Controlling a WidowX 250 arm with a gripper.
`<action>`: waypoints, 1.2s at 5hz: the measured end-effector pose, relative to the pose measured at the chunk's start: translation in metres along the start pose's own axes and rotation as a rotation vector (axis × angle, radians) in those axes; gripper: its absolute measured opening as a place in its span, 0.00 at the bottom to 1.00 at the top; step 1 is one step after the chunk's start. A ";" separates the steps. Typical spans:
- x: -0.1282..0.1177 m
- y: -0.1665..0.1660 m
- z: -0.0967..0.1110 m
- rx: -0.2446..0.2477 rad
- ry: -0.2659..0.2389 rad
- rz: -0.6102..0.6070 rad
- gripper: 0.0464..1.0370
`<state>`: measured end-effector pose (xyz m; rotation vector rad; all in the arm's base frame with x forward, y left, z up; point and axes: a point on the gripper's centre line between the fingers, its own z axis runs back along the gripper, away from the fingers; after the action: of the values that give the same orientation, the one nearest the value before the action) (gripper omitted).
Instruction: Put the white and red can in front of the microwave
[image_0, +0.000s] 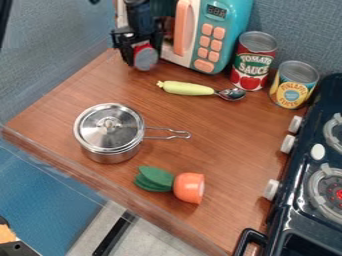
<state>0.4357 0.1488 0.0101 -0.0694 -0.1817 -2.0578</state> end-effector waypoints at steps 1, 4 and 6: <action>-0.006 -0.010 -0.006 -0.014 0.003 0.023 0.83; -0.001 -0.011 -0.009 -0.014 -0.027 -0.032 0.97; 0.007 -0.015 -0.006 -0.019 -0.049 -0.049 0.96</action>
<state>0.4189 0.1486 0.0035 -0.1288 -0.1955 -2.1082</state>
